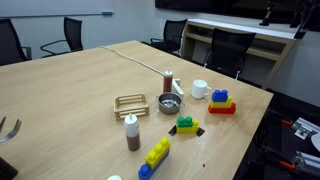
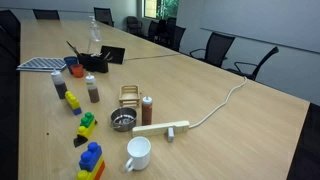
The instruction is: Put the yellow and blue stack of blocks on top of the yellow and green stack of blocks
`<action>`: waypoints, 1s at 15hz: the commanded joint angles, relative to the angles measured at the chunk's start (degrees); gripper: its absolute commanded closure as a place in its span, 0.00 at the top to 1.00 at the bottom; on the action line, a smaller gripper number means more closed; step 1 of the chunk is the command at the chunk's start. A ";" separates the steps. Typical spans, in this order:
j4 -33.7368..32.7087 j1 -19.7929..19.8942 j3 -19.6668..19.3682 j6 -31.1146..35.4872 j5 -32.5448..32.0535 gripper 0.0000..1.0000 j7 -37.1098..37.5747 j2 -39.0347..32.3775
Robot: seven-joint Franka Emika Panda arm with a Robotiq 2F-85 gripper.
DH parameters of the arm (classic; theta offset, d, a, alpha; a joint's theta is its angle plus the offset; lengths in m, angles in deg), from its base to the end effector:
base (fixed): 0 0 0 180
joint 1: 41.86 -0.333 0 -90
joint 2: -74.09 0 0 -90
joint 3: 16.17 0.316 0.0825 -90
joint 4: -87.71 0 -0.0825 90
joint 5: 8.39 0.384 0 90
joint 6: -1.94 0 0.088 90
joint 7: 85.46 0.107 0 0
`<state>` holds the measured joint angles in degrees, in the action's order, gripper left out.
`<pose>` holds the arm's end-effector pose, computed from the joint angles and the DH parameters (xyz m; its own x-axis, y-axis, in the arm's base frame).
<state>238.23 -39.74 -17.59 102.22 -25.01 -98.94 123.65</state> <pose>0.2912 -0.0444 0.5038 0.9715 0.2233 -0.0791 0.2362 -0.9387 0.2512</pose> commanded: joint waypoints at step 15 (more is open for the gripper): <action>5.31 -15.88 5.41 9.71 7.32 1.00 -0.36 -11.30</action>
<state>243.66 -56.33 -12.84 112.11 -18.13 -98.91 112.26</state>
